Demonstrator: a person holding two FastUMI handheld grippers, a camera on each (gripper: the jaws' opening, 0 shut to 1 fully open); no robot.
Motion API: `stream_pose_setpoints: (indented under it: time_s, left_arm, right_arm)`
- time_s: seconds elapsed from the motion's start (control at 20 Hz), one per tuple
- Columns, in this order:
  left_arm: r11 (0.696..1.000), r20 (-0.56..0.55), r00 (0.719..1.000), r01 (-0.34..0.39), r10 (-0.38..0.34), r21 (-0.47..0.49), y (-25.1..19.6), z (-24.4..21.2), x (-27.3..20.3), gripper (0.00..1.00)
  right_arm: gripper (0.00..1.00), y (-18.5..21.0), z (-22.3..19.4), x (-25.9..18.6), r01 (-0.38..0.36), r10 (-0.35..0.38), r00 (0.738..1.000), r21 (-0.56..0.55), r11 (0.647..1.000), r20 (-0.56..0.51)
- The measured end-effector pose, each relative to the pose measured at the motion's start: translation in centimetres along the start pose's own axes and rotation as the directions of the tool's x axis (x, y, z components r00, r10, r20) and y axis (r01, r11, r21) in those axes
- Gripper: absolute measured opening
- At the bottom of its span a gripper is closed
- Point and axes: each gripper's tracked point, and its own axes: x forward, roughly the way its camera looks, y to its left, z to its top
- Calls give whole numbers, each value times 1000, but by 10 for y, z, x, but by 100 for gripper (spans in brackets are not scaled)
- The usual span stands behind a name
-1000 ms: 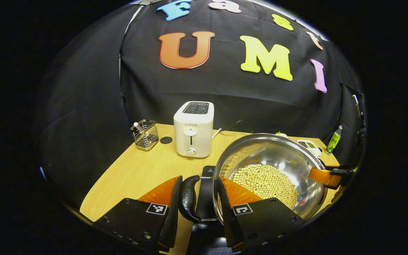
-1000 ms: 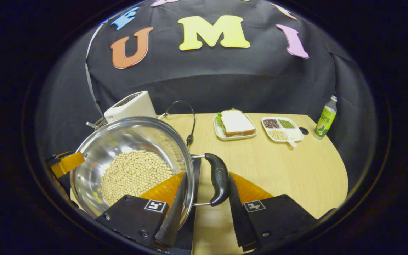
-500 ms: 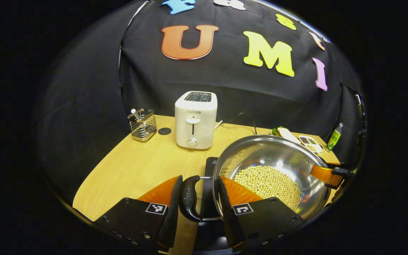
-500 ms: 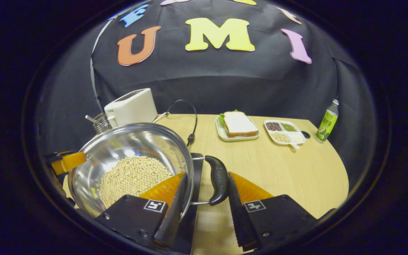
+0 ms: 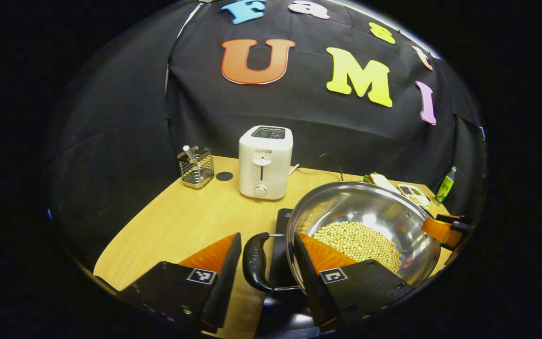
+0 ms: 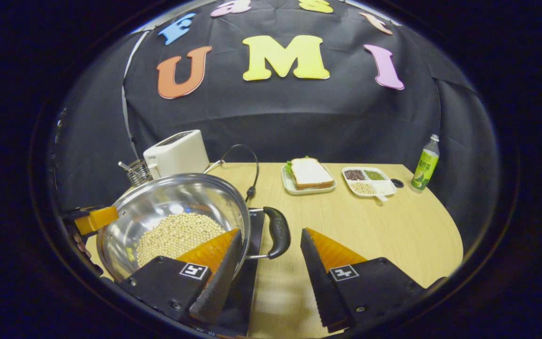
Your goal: First push the handle of the pot to place it horizontally, then grasp the pot with both hands and set it on the induction cooktop.
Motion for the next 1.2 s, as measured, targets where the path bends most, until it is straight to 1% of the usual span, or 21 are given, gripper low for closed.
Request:
stream_pose_setpoints:
  time_s: [0.05,0.1,0.15,0.25,0.3,0.4,0.45,0.5,0.55,0.6,0.7,0.8,0.85,0.9,1.0,1.05,1.15,1.2]
  left_arm:
    - [1000,15,1000,-12,12,1,4,4,-5,82]
    - [1000,35,999,-11,11,0,4,8,-14,86]
    - [1000,64,998,-8,8,-5,5,14,-23,90]
    - [1000,133,991,1,2,-23,4,28,-42,93]
    - [1000,172,985,7,-2,-28,2,36,-53,93]
    - [999,243,970,17,-10,-27,-4,47,-79,96]
    - [1000,261,965,10,-3,-25,-4,50,-91,95]
    - [1000,279,960,5,1,-20,-7,52,-102,95]
    - [1000,294,956,0,5,-19,-9,54,-114,95]
    - [1000,306,952,4,0,-15,-15,53,-125,95]
    - [1000,332,943,19,-19,3,-29,54,-147,95]
    - [999,357,934,20,-29,28,-40,55,-172,95]
    - [998,373,926,41,-52,37,-50,58,-185,95]
    - [997,385,920,67,-76,37,-61,59,-197,95]
    - [995,403,910,91,-100,42,-73,62,-218,95]
    - [994,414,904,94,-108,54,-78,65,-228,95]
    - [993,444,888,98,-117,67,-88,77,-250,95]
    - [993,460,880,99,-118,65,-94,82,-261,95]
  right_arm:
    - [80,-1,1,-8,-7,7,1000,8,1000,8]
    - [84,-3,4,-19,-16,15,999,17,1000,29]
    - [80,-4,8,-28,-21,20,998,24,999,57]
    - [87,-4,16,-50,-49,47,992,15,999,120]
    - [89,-6,19,-62,-58,54,987,16,998,151]
    - [95,-10,19,-83,-67,62,981,21,998,184]
    - [95,-12,19,-94,-69,64,978,22,997,199]
    - [97,-15,18,-105,-64,58,976,20,998,212]
    - [96,-19,19,-116,-54,50,972,12,998,230]
    - [98,-23,20,-128,-46,44,967,4,999,250]
    - [96,-29,23,-153,-33,31,958,3,999,284]
    - [96,-36,24,-178,-42,34,949,18,999,314]
    - [98,-41,25,-192,-42,30,944,29,999,327]
    - [98,-46,27,-207,-44,28,937,39,998,347]
    - [97,-56,35,-239,-39,18,916,43,998,400]
    - [96,-63,37,-257,-30,9,904,41,999,428]
    - [96,-71,50,-293,-15,0,869,27,1000,495]
    - [98,-75,53,-307,-7,-3,855,17,1000,518]
